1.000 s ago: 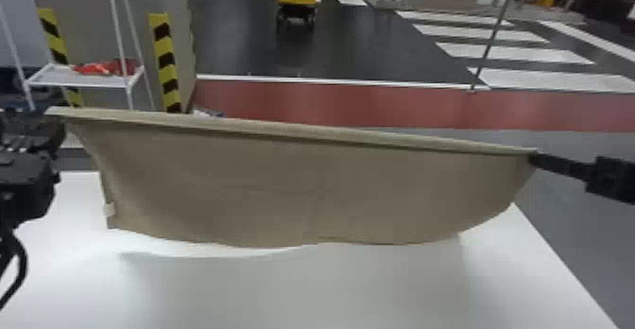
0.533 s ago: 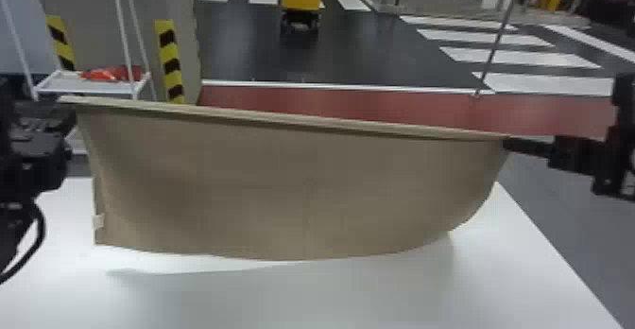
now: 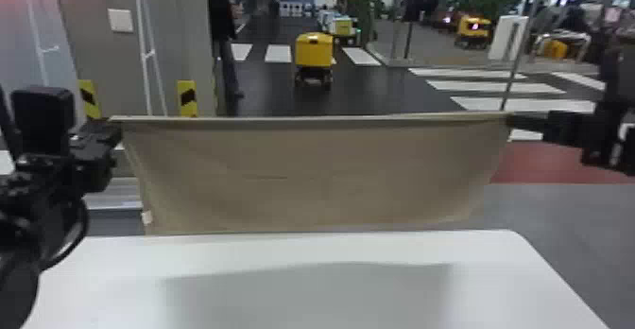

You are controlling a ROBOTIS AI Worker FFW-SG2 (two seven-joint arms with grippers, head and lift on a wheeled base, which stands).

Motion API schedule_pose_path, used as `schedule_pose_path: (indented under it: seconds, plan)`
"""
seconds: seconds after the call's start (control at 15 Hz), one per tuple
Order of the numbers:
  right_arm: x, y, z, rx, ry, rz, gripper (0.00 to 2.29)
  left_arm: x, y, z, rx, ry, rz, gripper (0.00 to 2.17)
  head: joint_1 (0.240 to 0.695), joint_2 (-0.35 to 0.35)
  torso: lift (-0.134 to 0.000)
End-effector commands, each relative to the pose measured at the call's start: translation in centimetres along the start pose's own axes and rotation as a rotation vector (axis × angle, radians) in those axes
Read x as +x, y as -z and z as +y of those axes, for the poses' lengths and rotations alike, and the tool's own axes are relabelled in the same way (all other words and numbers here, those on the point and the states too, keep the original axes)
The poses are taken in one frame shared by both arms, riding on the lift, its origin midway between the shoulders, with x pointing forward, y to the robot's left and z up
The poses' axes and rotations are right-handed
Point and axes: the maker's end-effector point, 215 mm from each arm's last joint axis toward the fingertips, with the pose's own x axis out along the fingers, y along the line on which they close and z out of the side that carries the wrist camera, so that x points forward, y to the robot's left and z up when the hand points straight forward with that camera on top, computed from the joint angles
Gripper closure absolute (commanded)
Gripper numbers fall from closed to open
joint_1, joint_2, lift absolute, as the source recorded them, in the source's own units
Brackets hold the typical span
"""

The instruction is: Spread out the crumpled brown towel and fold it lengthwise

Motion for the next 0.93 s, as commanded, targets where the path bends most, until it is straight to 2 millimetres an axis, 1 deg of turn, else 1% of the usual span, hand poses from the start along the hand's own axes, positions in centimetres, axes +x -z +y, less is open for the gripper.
schedule_pose_path:
  seconds: [0.0,0.07,0.13,0.2,0.27,0.33,0.4,0.47,0.53,0.6,0.73,0.8,0.87]
  plan:
    - [-0.3,3.3,-0.2,-0.005,-0.024,0.032,1.60,-0.4,1.4,-1.5,0.006,0.031,0.020,1.42,0.321,-0.094,-0.124]
    - [-1.8,6.1,-0.5,-0.015,-0.041,0.044,1.60,-1.7,4.4,-2.2,0.006,0.049,0.054,1.42,0.323,-0.095,-0.124]
    - [-3.4,10.1,-1.4,-0.017,-0.056,0.069,1.60,-3.7,7.7,-3.0,0.015,0.063,0.094,1.42,0.335,-0.097,-0.124]
    - [-4.9,12.8,-2.2,-0.019,-0.066,0.081,1.60,-5.7,10.1,-3.9,0.017,0.076,0.101,1.42,0.387,-0.105,-0.124]
    - [-7.1,15.5,-3.6,0.005,-0.078,0.087,1.60,-8.3,13.1,-5.1,0.030,0.094,0.120,1.42,0.423,-0.111,-0.124]
    - [-9.1,17.3,-4.4,0.028,-0.096,0.083,1.60,-10.9,14.7,-6.2,0.049,0.106,0.133,1.42,0.468,-0.119,-0.124]
    - [-10.7,18.5,-5.2,0.042,-0.103,0.087,1.60,-13.1,15.4,-6.9,0.064,0.111,0.138,1.42,0.505,-0.130,-0.124]
    - [-12.5,19.0,-6.4,0.052,-0.103,0.079,1.60,-15.5,15.3,-7.3,0.072,0.117,0.135,1.42,0.547,-0.147,-0.124]
    - [-14.1,19.6,-7.3,0.069,-0.108,0.077,1.60,-17.7,14.9,-7.5,0.080,0.113,0.133,1.42,0.607,-0.184,-0.124]
    - [-15.5,20.5,-7.4,0.083,-0.130,0.082,1.60,-19.6,14.5,-7.5,0.092,0.107,0.135,1.42,0.629,-0.204,-0.124]
    - [-18.8,22.7,-7.9,0.101,-0.171,0.104,1.60,-22.8,14.9,-7.2,0.130,0.079,0.161,1.42,0.662,-0.238,-0.124]
    - [-20.5,23.9,-8.4,0.117,-0.185,0.117,1.60,-23.8,15.2,-7.3,0.145,0.076,0.171,1.42,0.677,-0.250,-0.124]
    - [-22.5,24.4,-9.6,0.123,-0.175,0.119,1.60,-24.5,16.0,-7.5,0.155,0.075,0.192,1.42,0.695,-0.272,-0.124]
